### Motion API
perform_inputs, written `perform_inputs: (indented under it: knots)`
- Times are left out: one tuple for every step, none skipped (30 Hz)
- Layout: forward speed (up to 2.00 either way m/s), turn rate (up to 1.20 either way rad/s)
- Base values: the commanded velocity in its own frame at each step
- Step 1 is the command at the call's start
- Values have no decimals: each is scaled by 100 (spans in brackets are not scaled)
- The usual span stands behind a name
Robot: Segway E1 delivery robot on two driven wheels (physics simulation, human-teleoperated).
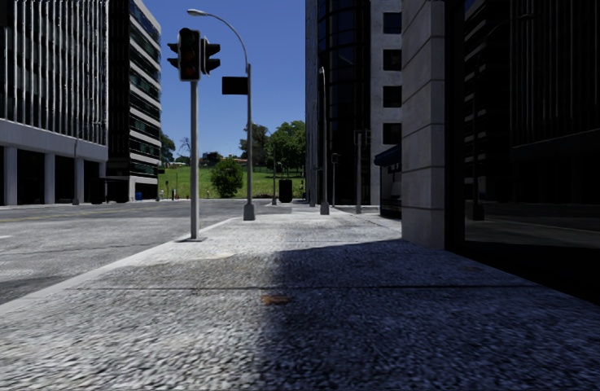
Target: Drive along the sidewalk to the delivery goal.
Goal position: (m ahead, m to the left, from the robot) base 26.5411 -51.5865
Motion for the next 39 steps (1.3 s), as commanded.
perform_inputs:
  knots:
    - [190,0]
    - [190,0]
    - [190,0]
    - [190,0]
    - [190,0]
    - [190,0]
    - [190,0]
    - [190,0]
    - [190,0]
    - [190,0]
    - [190,0]
    - [190,0]
    - [190,0]
    - [190,0]
    - [190,0]
    - [190,0]
    - [190,0]
    - [190,0]
    - [190,0]
    - [190,0]
    - [190,0]
    - [190,0]
    - [190,0]
    - [190,0]
    - [190,0]
    - [190,0]
    - [190,0]
    - [190,0]
    - [190,0]
    - [190,0]
    - [190,0]
    - [190,0]
    - [190,0]
    - [190,0]
    - [190,0]
    - [190,0]
    - [190,0]
    - [190,0]
    - [190,0]
